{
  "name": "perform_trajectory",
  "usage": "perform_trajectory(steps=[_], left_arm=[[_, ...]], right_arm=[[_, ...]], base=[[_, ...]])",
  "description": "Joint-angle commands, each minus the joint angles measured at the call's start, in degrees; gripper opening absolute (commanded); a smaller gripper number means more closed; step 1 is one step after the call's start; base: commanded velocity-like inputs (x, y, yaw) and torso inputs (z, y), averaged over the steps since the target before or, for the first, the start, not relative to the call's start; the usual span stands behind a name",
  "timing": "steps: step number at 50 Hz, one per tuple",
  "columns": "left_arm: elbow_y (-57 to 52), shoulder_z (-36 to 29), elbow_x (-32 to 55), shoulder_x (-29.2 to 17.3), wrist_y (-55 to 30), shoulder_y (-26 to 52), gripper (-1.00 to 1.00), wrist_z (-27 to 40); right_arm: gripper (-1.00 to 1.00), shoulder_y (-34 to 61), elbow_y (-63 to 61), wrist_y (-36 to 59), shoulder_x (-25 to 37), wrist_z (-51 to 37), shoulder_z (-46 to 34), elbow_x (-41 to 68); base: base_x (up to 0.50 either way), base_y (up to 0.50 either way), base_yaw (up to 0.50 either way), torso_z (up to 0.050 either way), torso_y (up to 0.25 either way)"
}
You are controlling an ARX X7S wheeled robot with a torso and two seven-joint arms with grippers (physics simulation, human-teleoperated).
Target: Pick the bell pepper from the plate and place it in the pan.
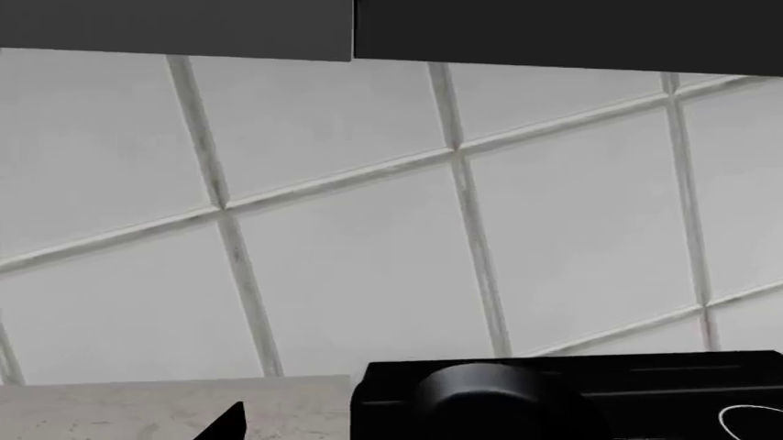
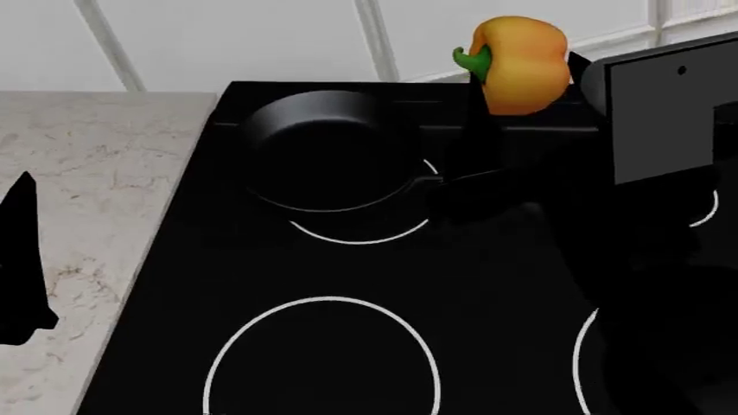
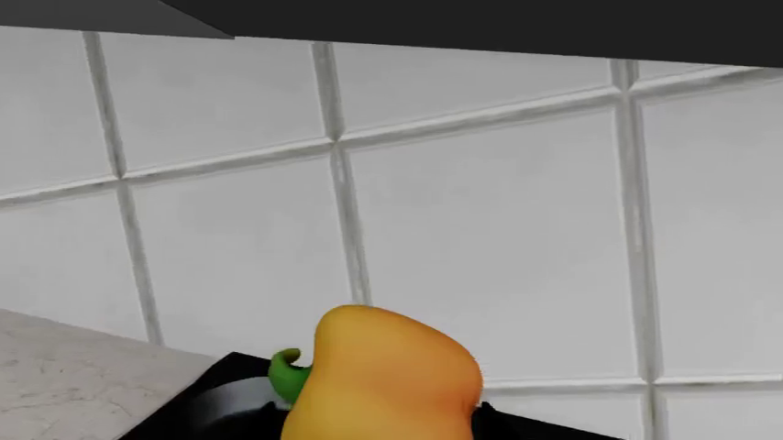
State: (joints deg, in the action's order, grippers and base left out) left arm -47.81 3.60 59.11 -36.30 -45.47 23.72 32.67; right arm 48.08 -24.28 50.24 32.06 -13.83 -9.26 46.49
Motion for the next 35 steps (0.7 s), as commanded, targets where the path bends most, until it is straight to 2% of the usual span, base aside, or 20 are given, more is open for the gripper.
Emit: perform_trajectory(steps=[1,22,26,29,35], left_arm=[[0.3,-0.7,-0.9,0.6,0.7,-0.3,1.00,0.0],[0.5,-1.2,-1.5,0.7,1.3,-0.2,1.00,0.2],[0.7,-1.2,-1.5,0.7,1.6,-0.3,1.00,0.1],[0.6,-1.1,-1.3,0.5,1.5,-0.1,1.00,0.3],[0.4,-0.6,-1.0,0.2,1.7,-0.5,1.00,0.5]], right_arm=[[-1.00,0.6,-0.6,0.3,0.7,1.5,-0.2,-1.5],[-1.00,0.1,-0.2,-0.5,1.0,2.6,-1.8,-2.2],[-1.00,0.8,0.1,-0.1,1.4,3.4,-3.6,-3.1],[-1.00,4.0,2.1,-0.8,1.3,7.2,-9.1,-6.2],[-1.00,11.0,10.4,-5.1,-4.1,13.1,-18.2,-12.4]], base=[[0.50,0.00,0.00,0.000,0.000],[0.50,0.00,0.00,0.000,0.001],[0.00,0.00,0.00,0.000,0.000],[0.00,0.00,0.00,0.000,0.000],[0.00,0.00,0.00,0.000,0.000]])
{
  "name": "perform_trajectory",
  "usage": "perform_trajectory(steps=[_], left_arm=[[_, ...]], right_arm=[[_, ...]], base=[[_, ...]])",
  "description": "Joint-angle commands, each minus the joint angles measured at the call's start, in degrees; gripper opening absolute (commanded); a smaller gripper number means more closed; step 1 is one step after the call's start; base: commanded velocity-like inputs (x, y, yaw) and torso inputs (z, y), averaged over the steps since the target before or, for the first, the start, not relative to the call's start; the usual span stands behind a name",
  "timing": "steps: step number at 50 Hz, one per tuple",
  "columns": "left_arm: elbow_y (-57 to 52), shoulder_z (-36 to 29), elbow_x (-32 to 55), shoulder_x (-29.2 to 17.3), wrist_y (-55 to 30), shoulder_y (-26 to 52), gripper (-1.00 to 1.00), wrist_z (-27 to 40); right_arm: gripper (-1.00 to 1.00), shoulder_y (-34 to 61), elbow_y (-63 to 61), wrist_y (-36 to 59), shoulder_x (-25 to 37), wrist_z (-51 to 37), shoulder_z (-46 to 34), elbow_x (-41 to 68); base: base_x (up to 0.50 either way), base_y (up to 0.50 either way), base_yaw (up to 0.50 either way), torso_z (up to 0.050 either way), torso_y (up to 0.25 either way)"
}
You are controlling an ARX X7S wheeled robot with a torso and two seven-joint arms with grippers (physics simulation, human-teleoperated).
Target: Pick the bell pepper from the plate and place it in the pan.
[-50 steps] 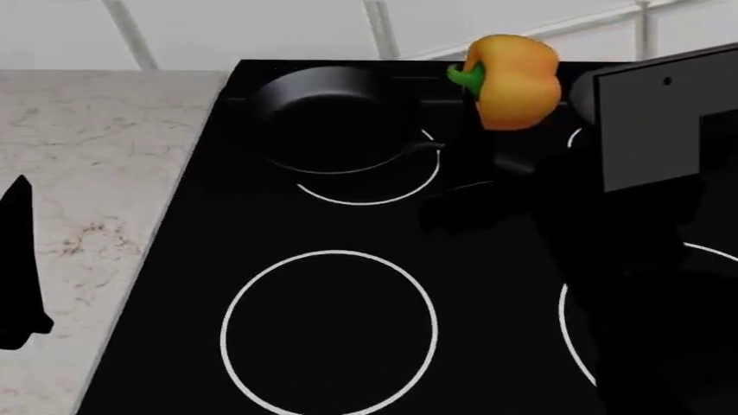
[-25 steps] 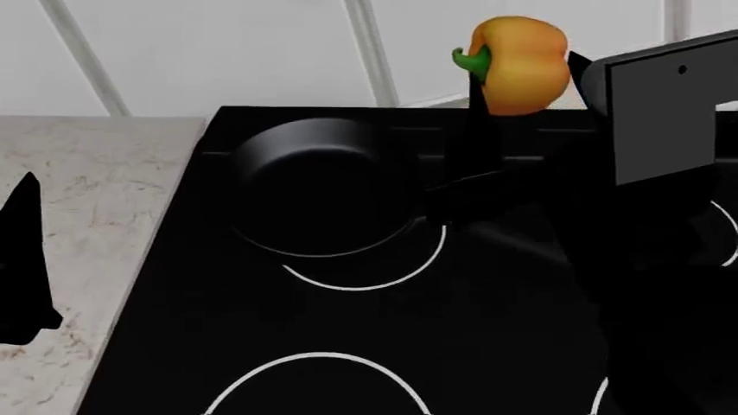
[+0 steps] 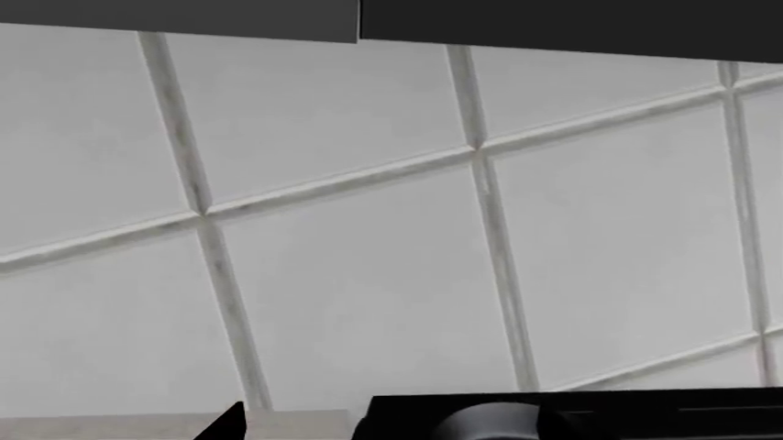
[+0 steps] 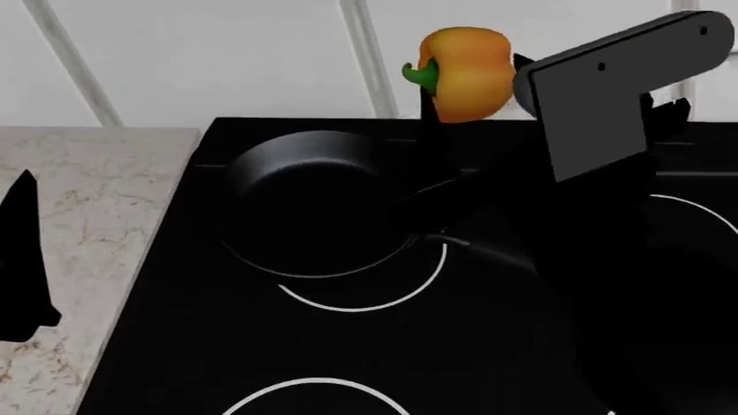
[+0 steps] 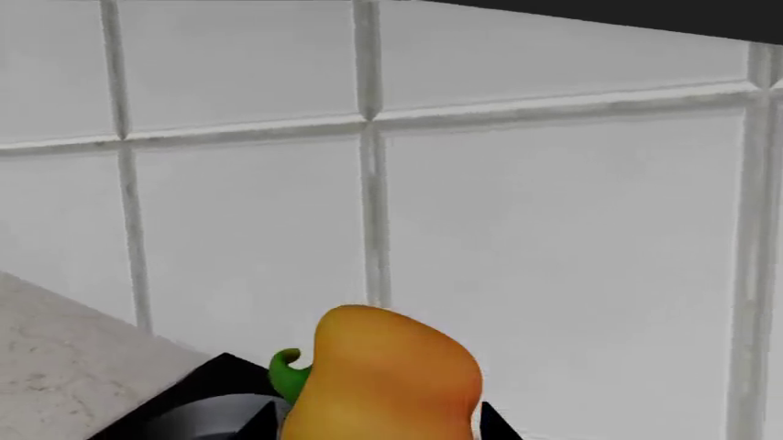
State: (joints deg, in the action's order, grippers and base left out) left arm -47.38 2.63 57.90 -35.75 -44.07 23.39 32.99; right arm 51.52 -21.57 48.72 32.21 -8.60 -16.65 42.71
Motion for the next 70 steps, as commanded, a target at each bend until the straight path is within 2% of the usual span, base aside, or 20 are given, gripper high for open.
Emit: perform_trajectory(steps=[1,9,29,43,62,63,70], left_arm=[[-0.1,0.3,0.3,-0.4,0.2,-0.1,1.00,0.2],[0.2,0.7,0.2,-0.7,0.7,-0.5,1.00,0.1],[-1.1,2.1,1.7,-1.6,1.0,-2.2,1.00,1.0],[-0.9,2.2,1.9,-1.7,1.4,-2.9,1.00,1.1],[-0.6,1.9,1.2,-1.4,2.4,-3.9,1.00,0.9],[-0.5,1.8,1.2,-1.4,2.4,-3.8,1.00,0.8],[-0.2,1.7,1.1,-1.3,2.6,-3.8,1.00,0.8]], right_arm=[[-1.00,8.8,10.3,-4.5,-5.6,8.7,-12.0,-9.7],[-1.00,11.8,18.7,-9.7,-10.3,12.5,-19.1,-15.2],[-1.00,13.6,42.1,-19.9,-20.3,15.9,-25.3,-21.3],[-1.00,11.1,44.5,-20.7,-20.5,16.1,-29.4,-23.8],[-1.00,11.2,45.7,-21.2,-20.6,16.0,-29.2,-23.4],[1.00,11.3,45.8,-21.1,-20.6,16.0,-29.3,-23.4],[1.00,11.7,45.6,-20.9,-20.5,15.6,-28.8,-23.1]], base=[[0.00,0.00,0.00,0.000,0.000],[0.00,0.00,0.00,0.000,0.001],[0.00,0.00,0.00,0.000,0.000],[0.00,0.00,0.00,0.000,0.000],[0.00,0.00,0.00,0.000,0.001],[0.00,0.00,0.00,0.000,0.000],[0.00,0.00,0.00,0.000,0.000]])
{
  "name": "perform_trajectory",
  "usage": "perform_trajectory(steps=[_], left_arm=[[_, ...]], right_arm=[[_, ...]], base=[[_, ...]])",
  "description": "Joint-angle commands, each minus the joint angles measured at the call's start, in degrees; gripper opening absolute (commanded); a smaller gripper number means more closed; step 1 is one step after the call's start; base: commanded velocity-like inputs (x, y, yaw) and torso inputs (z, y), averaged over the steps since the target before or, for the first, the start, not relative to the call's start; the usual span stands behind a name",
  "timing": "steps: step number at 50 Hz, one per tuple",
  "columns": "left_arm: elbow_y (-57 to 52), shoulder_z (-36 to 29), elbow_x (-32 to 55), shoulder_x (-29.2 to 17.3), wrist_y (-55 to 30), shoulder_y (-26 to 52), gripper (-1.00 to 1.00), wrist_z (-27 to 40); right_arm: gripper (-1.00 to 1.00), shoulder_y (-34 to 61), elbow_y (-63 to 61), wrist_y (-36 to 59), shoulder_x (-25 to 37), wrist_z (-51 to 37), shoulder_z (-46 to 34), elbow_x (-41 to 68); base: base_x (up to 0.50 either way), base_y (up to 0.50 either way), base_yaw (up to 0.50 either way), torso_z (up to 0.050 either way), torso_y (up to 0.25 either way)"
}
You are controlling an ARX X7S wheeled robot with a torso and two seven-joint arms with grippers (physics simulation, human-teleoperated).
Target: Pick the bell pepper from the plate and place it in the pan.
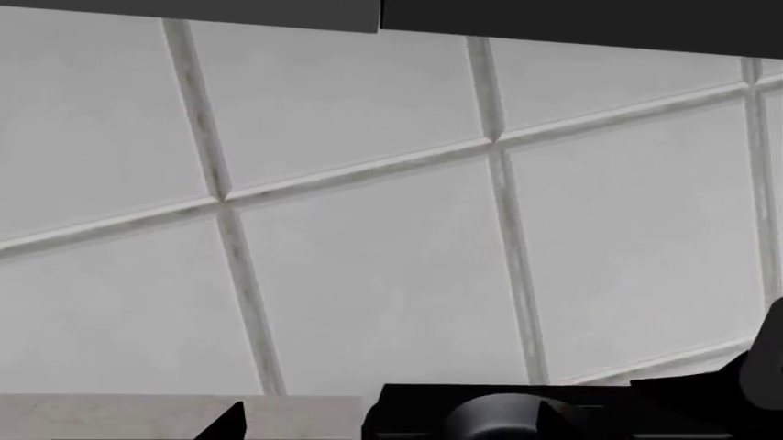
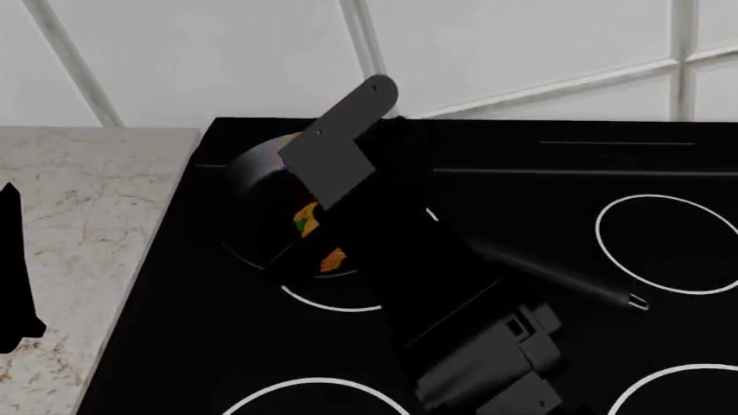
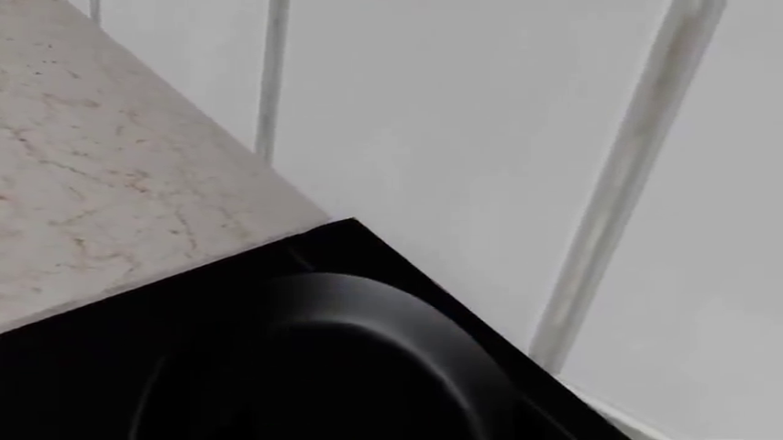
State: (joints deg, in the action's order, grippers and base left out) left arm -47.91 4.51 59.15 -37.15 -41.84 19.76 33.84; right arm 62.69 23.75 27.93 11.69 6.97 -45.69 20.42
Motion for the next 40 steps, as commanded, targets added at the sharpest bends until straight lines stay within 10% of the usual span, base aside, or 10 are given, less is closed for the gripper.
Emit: perform_trajectory(steps=[1,22,40], left_arm=[[0.4,-0.2,-0.2,0.1,0.4,-0.2,1.00,-0.1],[2.1,-2.4,-2.2,1.1,1.3,1.8,1.00,-1.3],[7.9,-8.5,-12.3,7.1,9.5,2.3,1.00,-7.0]], right_arm=[[1.00,0.6,0.2,-0.1,0.0,0.1,0.4,-0.7],[1.00,1.0,-36.4,13.2,13.7,-15.2,24.2,14.9],[1.00,-32.7,-62.8,8.6,22.6,-31.2,41.3,19.4]], base=[[0.00,0.00,0.00,0.000,0.000],[0.00,0.00,0.00,0.000,0.000],[0.00,0.00,0.00,0.000,0.000]])
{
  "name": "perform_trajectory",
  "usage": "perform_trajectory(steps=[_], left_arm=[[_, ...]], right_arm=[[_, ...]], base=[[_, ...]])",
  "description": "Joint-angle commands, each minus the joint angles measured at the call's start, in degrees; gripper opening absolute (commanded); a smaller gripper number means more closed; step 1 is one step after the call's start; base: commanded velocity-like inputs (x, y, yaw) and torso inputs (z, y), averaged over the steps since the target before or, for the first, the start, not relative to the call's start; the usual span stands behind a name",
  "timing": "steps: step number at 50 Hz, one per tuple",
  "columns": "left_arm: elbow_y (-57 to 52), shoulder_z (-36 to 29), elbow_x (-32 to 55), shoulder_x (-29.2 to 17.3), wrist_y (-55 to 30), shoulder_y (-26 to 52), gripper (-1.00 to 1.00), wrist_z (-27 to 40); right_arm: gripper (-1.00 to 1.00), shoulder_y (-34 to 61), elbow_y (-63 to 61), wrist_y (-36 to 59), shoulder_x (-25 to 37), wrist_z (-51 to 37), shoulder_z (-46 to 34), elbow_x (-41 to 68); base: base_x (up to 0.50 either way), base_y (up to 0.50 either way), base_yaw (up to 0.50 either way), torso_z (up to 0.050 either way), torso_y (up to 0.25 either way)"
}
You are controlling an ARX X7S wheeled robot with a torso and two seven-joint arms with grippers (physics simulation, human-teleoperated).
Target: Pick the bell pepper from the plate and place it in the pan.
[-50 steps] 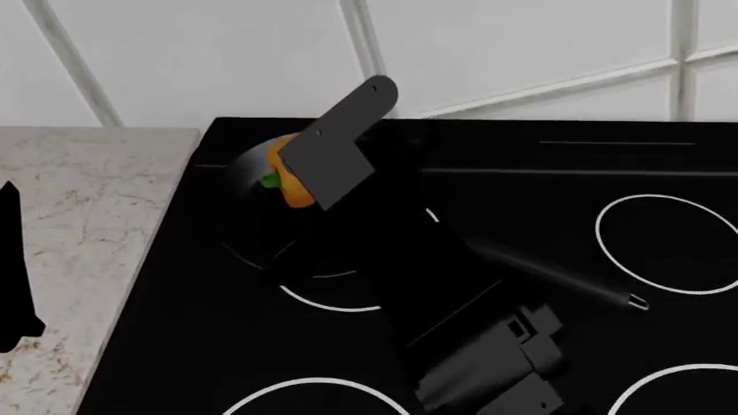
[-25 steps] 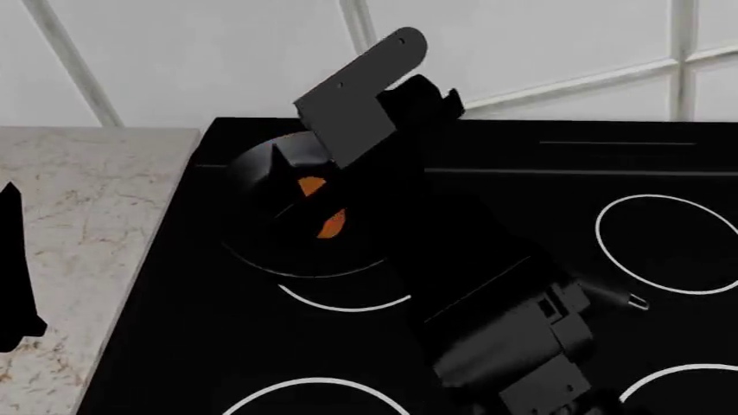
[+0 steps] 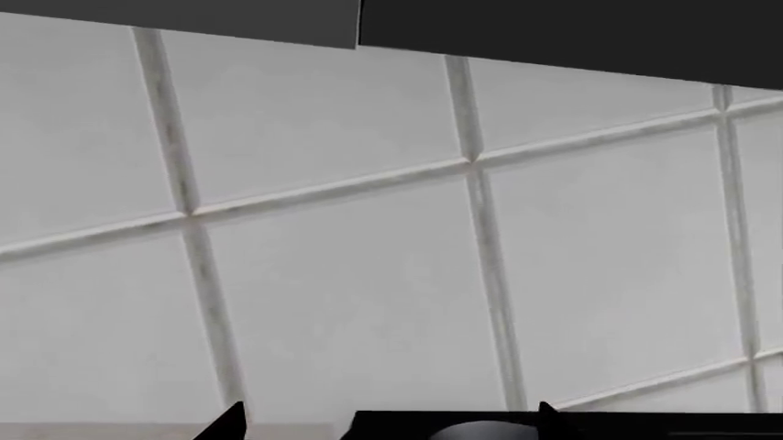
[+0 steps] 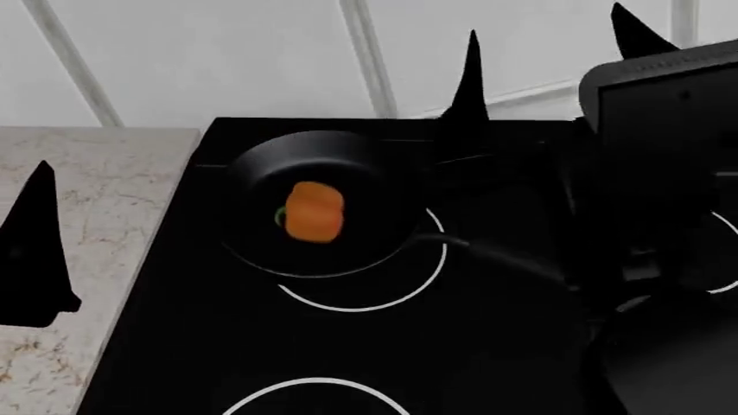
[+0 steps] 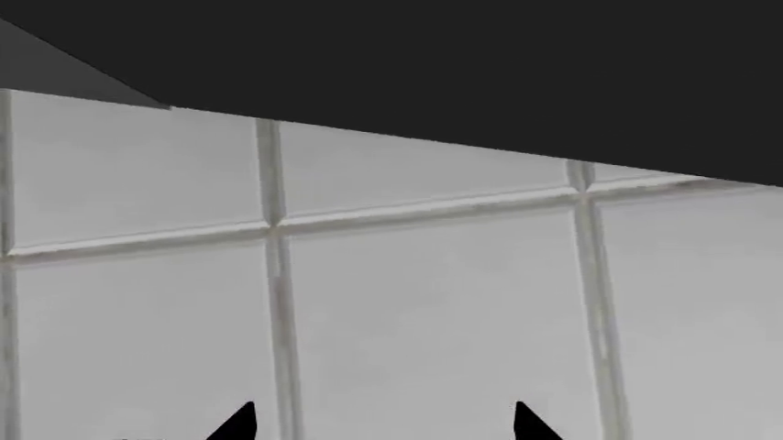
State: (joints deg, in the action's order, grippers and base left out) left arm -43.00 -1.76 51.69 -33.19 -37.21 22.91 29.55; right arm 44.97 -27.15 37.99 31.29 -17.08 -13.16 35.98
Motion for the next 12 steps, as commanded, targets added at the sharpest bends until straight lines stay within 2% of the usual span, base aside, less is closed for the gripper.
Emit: perform_trajectory(steps=[1,8,12], left_arm=[[2.8,-2.5,-5.4,3.2,5.1,-1.2,1.00,-2.6],[1.7,-1.9,-6.6,4.7,8.3,-4.3,1.00,-2.5],[3.4,-1.3,-7.7,7.7,13.0,-9.0,1.00,-3.5]], right_arm=[[1.00,-15.7,-11.8,-2.1,2.9,-7.3,8.7,3.1],[1.00,-20.7,-12.0,-3.9,1.6,-8.0,9.2,3.2],[1.00,-23.0,-9.3,-6.6,-0.5,-7.2,6.7,0.4]], base=[[0.00,0.00,0.00,0.000,0.000],[0.00,0.00,0.00,0.000,0.000],[0.00,0.00,0.00,0.000,0.000]])
